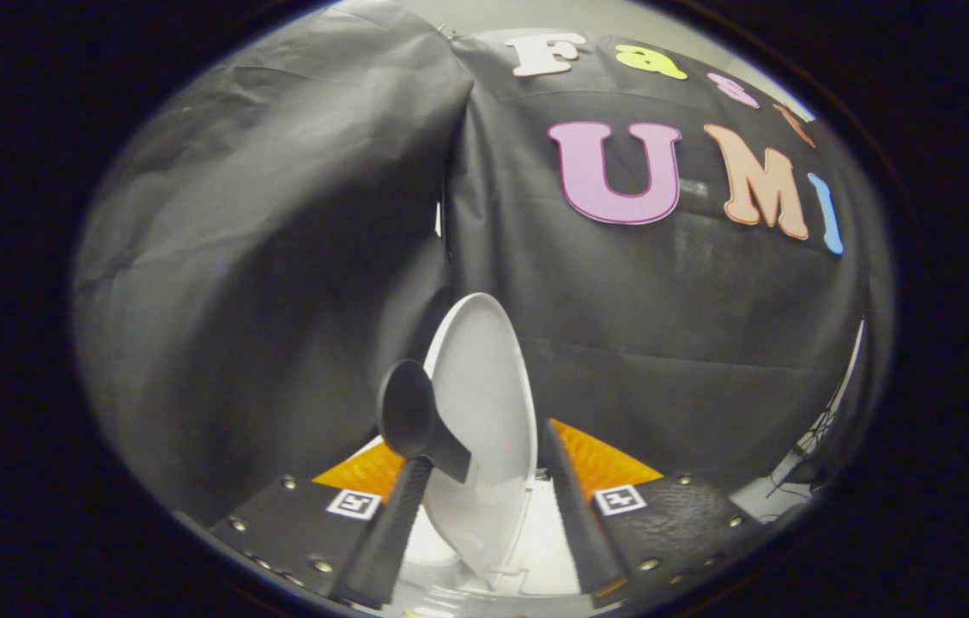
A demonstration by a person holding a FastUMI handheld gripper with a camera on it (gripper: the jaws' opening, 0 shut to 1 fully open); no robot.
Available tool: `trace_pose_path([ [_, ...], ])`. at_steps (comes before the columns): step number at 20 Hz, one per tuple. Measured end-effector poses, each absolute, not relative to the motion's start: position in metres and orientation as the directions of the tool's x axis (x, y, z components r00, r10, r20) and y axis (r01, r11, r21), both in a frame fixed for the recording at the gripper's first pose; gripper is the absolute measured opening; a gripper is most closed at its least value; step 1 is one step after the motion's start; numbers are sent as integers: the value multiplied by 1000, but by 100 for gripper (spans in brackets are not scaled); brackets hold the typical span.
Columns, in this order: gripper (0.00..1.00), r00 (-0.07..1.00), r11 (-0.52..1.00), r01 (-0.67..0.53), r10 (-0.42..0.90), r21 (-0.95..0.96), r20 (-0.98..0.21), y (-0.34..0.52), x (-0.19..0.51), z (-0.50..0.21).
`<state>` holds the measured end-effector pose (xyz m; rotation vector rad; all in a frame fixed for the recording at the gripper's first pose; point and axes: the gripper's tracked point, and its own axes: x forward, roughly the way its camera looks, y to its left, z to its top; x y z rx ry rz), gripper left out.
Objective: Open the toilet lid.
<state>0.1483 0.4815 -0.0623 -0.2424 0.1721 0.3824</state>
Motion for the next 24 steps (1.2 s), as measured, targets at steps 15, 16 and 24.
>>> trace_pose_path([
  [15,98,871,875,-474,482,-96,96,417,118,74],
  [16,97,883,892,-443,452,-93,127,396,121,91],
  [24,98,960,965,-190,221,-180,170,203,144,133],
])
